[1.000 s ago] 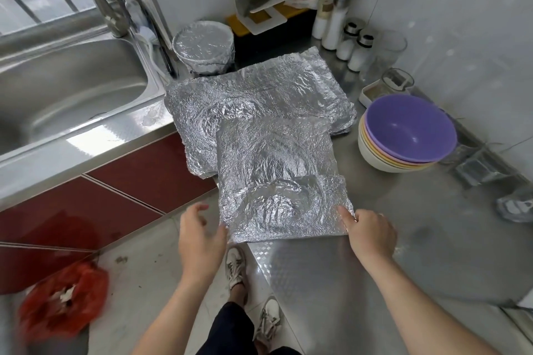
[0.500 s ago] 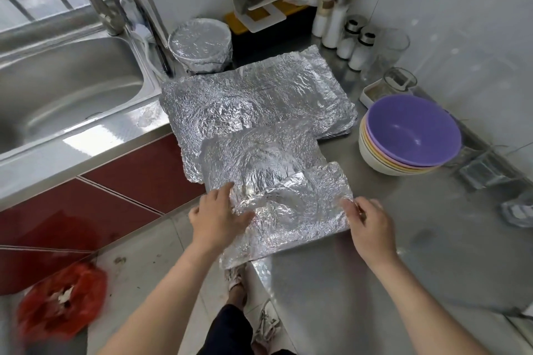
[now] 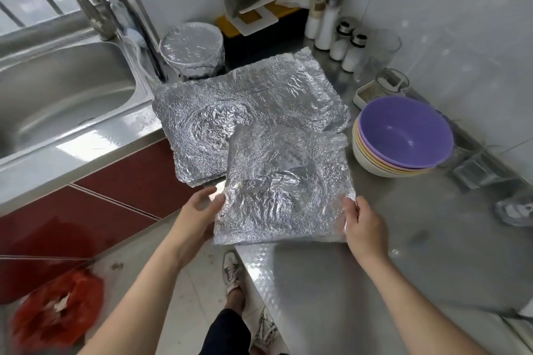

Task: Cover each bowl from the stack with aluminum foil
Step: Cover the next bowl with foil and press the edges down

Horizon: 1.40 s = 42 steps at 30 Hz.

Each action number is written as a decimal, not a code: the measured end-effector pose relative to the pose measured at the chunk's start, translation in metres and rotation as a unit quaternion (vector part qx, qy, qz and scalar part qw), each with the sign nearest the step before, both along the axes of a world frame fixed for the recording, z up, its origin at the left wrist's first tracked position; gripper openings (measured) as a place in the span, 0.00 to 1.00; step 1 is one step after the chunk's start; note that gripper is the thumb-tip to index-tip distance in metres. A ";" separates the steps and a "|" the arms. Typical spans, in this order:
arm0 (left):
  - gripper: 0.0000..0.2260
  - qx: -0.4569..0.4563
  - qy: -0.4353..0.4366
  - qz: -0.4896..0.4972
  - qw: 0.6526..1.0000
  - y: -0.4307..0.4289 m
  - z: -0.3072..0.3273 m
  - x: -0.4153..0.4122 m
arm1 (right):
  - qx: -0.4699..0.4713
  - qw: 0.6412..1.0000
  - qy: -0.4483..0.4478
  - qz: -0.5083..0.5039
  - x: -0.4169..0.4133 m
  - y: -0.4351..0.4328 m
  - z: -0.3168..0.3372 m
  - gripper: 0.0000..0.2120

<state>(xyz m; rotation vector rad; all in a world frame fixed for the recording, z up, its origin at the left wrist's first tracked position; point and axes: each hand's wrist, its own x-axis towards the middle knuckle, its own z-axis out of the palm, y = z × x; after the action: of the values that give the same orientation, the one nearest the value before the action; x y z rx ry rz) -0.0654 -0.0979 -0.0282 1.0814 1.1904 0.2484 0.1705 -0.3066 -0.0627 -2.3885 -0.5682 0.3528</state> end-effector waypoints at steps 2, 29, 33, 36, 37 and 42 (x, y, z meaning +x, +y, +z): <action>0.45 0.046 0.030 -0.060 0.997 -0.012 -0.001 -0.007 | -0.011 1.000 0.004 -0.008 0.000 0.001 -0.001 0.17; 0.39 0.264 0.104 0.009 0.959 -0.047 -0.042 -0.007 | -0.223 0.962 -0.136 0.081 -0.005 0.014 -0.012 0.19; 0.45 0.134 0.070 0.023 0.988 -0.048 -0.042 -0.014 | -0.225 0.961 -0.134 0.090 -0.002 0.015 -0.014 0.19; 0.44 -0.006 0.022 0.057 0.998 -0.044 -0.050 -0.021 | -0.235 0.957 -0.136 0.097 0.000 0.015 -0.012 0.19; 0.42 -0.013 0.018 0.049 0.999 -0.043 -0.050 -0.023 | -0.237 0.957 -0.134 0.101 0.001 0.016 -0.011 0.19; 0.40 0.058 0.046 -0.018 0.997 -0.041 -0.046 -0.026 | -0.247 0.953 -0.130 0.115 0.002 0.017 -0.007 0.19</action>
<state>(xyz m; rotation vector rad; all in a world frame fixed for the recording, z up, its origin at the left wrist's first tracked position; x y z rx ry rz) -0.0909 -0.1394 -0.0746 1.2248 1.2500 0.2444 0.1729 -0.2891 -0.0701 -2.8809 -0.9816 0.3088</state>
